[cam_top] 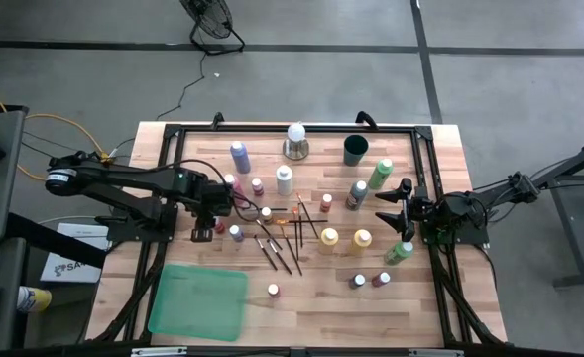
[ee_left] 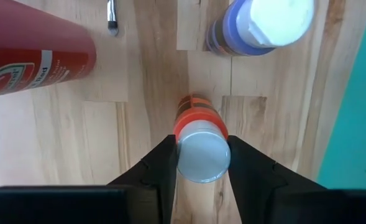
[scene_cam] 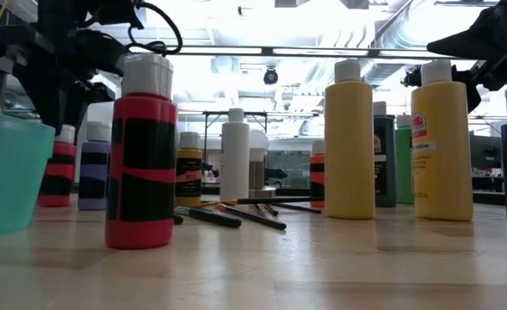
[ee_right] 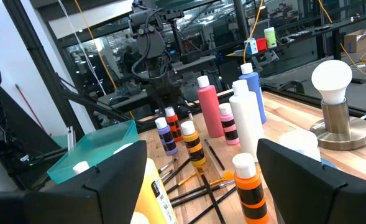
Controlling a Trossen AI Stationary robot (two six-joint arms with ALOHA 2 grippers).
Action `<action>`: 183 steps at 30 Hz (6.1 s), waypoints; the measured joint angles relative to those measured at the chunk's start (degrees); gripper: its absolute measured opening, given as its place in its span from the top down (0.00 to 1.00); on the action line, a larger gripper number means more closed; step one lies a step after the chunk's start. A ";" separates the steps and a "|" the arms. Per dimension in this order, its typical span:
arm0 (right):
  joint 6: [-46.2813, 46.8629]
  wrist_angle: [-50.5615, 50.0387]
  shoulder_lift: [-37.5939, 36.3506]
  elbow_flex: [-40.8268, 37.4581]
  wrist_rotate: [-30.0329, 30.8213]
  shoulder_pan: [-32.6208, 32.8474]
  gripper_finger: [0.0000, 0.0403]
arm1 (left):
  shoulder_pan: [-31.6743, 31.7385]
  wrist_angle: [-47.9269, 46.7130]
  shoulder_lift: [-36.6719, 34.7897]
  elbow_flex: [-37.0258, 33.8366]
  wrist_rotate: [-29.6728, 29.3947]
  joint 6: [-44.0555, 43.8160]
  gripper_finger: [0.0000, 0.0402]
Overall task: Pick & Place Paint Supplies
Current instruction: Put the orange paint bottle into the green bin, then put the purple paint bottle into the green bin
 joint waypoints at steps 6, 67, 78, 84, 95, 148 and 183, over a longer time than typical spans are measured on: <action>-0.01 0.00 0.00 -0.01 -0.01 0.01 0.26 | -0.07 -6.30 -1.74 5.84 -0.02 0.04 0.71; -0.01 0.00 0.00 0.01 -0.01 -0.02 0.26 | -67.10 7.47 9.67 8.96 0.21 -66.24 0.71; 0.00 0.00 0.00 0.00 -0.01 -0.02 0.26 | -67.14 8.91 12.43 8.35 1.43 -61.24 0.71; -0.01 0.00 0.00 0.00 -0.01 0.01 0.26 | -67.16 9.86 12.56 8.35 2.95 -64.78 0.71; -0.01 0.00 0.00 0.00 -0.01 -0.02 0.26 | -67.58 13.11 16.26 8.70 2.14 -85.29 0.71; 0.00 0.00 0.00 0.00 0.01 -0.02 0.26 | -73.90 -14.26 17.74 15.45 -14.83 -123.03 0.71; -0.02 0.00 0.00 0.00 0.01 -0.02 0.26 | -73.64 -15.56 18.42 17.74 -9.35 -128.52 0.40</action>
